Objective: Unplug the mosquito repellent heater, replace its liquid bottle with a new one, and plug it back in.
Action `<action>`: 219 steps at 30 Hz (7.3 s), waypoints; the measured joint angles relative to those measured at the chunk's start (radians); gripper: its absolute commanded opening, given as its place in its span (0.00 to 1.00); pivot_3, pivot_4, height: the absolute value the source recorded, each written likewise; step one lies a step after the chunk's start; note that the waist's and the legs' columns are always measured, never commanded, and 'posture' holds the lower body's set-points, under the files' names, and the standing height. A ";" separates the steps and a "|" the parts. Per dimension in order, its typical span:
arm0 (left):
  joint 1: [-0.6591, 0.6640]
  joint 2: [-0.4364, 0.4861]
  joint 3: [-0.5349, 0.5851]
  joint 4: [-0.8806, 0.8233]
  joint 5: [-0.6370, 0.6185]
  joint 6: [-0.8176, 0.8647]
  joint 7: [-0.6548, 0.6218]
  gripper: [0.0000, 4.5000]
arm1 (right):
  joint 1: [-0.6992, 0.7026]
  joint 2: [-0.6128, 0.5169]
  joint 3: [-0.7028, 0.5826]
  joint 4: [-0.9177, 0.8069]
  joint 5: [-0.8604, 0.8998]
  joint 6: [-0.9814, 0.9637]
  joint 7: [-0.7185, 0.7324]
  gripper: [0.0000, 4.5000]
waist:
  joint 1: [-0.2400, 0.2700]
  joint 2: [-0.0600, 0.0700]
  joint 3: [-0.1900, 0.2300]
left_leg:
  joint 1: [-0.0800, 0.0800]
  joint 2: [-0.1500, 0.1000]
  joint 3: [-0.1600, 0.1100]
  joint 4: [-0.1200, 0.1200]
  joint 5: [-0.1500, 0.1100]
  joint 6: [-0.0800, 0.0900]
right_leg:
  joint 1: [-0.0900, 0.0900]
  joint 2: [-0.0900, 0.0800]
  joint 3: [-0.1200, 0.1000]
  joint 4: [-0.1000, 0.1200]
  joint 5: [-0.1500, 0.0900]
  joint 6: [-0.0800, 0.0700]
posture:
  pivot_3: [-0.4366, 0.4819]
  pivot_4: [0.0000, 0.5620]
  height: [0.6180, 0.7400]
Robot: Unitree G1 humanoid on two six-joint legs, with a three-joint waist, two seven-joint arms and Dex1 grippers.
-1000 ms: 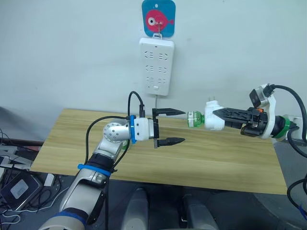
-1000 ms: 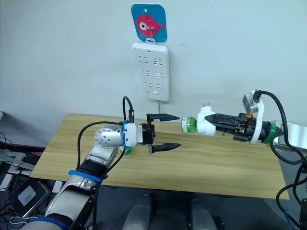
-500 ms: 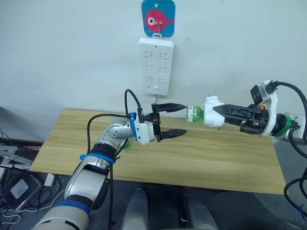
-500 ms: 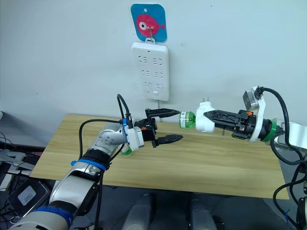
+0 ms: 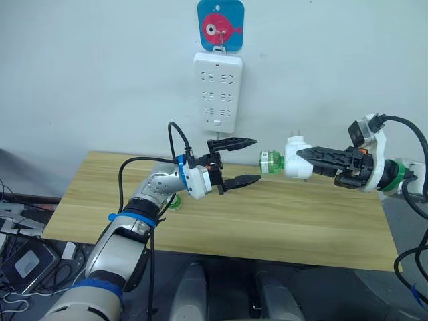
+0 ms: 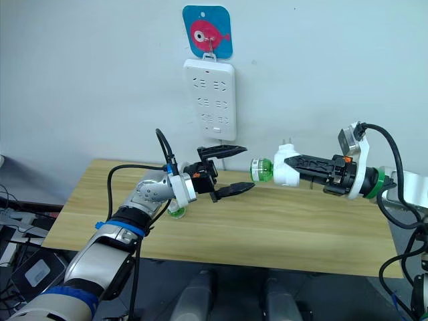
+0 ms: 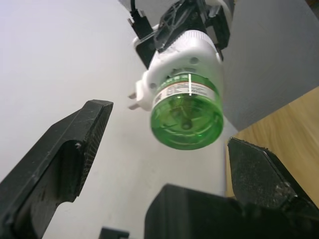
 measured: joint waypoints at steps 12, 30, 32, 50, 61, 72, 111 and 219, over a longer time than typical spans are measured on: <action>-0.007 0.003 -0.064 0.000 -0.002 -0.016 0.019 0.99 | 0.000 0.024 0.021 -0.023 0.000 0.001 -0.007 0.67 | 0.000 0.000 0.000 | 0.000 0.000 0.000 0.000 0.000 0.000 | 0.000 0.000 0.000 0.000 0.000 0.000 | 0.68 0.38 1.00; -0.027 -0.002 -0.099 0.000 0.018 -0.046 0.053 0.50 | 0.004 0.031 0.022 -0.064 0.000 -0.002 0.003 0.67 | 0.000 0.000 0.000 | 0.000 0.000 0.000 0.001 0.000 0.000 | 0.000 0.000 0.000 0.001 0.001 0.000 | 0.69 0.37 1.00; -0.027 0.001 -0.104 -0.001 0.016 -0.046 0.055 0.50 | 0.005 0.031 0.022 -0.065 0.000 -0.002 0.003 0.67 | 0.000 0.000 0.000 | 0.000 0.000 0.000 0.001 0.000 0.000 | 0.000 0.000 0.000 0.001 0.001 0.000 | 0.69 0.37 1.00; 0.122 0.274 -0.174 -0.734 -1.733 2.208 -0.211 0.50 | 0.081 -0.128 0.061 -0.185 0.030 0.009 0.154 0.67 | -0.031 0.001 -0.001 | 0.006 0.000 -0.012 0.002 0.005 0.007 | 0.004 0.002 -0.009 0.011 -0.005 0.003 | 0.70 0.39 1.00; 0.161 0.235 0.043 -0.554 -1.798 2.601 -0.181 0.50 | 0.115 -0.180 0.081 -0.139 0.004 -0.033 0.085 0.67 | -0.039 0.001 0.000 | 0.007 -0.001 -0.010 0.001 0.006 0.009 | 0.003 0.002 -0.007 0.012 -0.006 0.001 | 0.68 0.40 1.00; 0.275 0.247 0.145 -0.649 -1.559 2.644 -0.287 0.50 | 0.110 -0.220 0.403 0.003 -0.963 -0.263 0.132 0.67 | -0.033 0.001 0.000 | 0.006 -0.001 -0.004 0.000 0.006 0.008 | -0.001 0.001 -0.003 0.012 -0.007 -0.001 | 0.71 0.43 1.00; 0.393 -0.069 0.179 -0.848 -0.866 1.921 -0.269 0.50 | 0.125 0.394 -0.482 -0.299 -0.800 0.257 0.185 0.99 | -0.019 0.001 0.002 | 0.005 0.000 -0.004 -0.006 0.005 0.008 | 0.003 0.001 -0.002 0.001 -0.004 -0.002 | 0.68 0.42 1.00; 0.575 -0.229 0.357 -0.061 -0.205 0.949 0.363 0.76 | 0.075 0.230 0.412 -0.595 -1.472 -0.532 0.585 1.00 | 0.052 -0.002 0.038 | -0.001 -0.002 0.008 -0.005 0.004 0.005 | 0.000 -0.015 -0.005 -0.003 -0.005 0.010 | 0.74 0.54 1.00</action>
